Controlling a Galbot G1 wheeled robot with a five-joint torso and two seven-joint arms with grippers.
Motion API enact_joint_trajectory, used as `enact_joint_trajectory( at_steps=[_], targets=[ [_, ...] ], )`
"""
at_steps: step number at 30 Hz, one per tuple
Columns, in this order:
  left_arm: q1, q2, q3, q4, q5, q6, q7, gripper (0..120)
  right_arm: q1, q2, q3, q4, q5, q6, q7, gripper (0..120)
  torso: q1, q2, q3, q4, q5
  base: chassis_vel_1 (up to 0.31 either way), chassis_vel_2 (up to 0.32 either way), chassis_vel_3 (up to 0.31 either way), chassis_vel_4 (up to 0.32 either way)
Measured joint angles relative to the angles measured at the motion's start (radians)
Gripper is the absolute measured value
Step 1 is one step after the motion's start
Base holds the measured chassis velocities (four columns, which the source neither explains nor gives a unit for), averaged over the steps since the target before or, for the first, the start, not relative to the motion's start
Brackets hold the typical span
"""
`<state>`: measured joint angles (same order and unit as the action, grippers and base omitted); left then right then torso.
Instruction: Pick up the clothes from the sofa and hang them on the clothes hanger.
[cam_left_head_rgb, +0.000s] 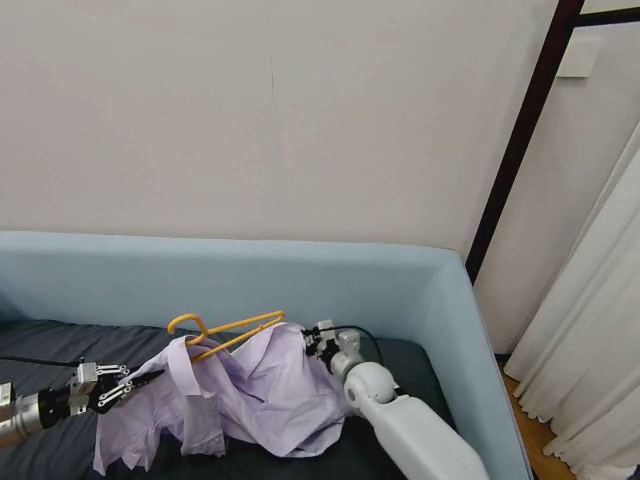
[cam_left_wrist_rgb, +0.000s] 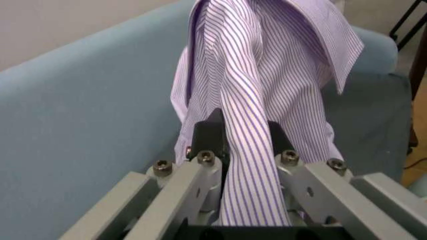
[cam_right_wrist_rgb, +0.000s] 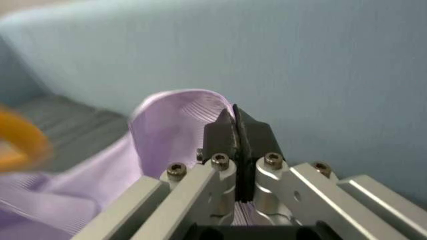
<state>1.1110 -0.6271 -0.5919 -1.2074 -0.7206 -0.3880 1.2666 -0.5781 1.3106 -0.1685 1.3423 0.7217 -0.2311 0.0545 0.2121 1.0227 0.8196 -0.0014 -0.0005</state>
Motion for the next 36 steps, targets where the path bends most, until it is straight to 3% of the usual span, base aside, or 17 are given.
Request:
enact_joint_trajectory(
  at_steps=[8, 13, 21, 36],
  targets=[
    [-0.067, -0.007, 0.049, 0.031, 0.023, -0.003, -0.038, 7, -0.030, -0.095, 0.021, 0.237, 0.049, 0.012, -0.024, 0, 0.000, 0.000, 0.000, -0.0001, -0.0001, 0.000, 0.000, 0.000, 0.000],
    [-0.075, -0.009, 0.056, 0.023, 0.029, -0.003, -0.045, 7, -0.042, -0.111, 0.010, 0.323, 0.051, 0.033, -0.033, 0, 0.000, 0.000, 0.000, 0.0002, -0.0003, 0.000, 0.000, 0.000, 0.000],
    [-0.047, 0.000, 0.045, -0.006, 0.047, 0.008, -0.019, 7, -0.022, -0.088, 0.009, 0.339, 0.036, 0.017, 0.021, 0, 0.000, 0.000, 0.000, 0.0002, 0.0000, 0.000, 0.000, 0.000, 0.000],
    [-0.074, -0.040, 0.056, 0.039, 0.129, -0.014, -0.071, 7, -0.023, -0.113, 0.061, 0.447, 0.221, 0.122, -0.110, 0, 0.000, 0.000, 0.000, 0.0001, -0.0004, 0.000, 0.000, 0.000, 0.000]
  ],
)
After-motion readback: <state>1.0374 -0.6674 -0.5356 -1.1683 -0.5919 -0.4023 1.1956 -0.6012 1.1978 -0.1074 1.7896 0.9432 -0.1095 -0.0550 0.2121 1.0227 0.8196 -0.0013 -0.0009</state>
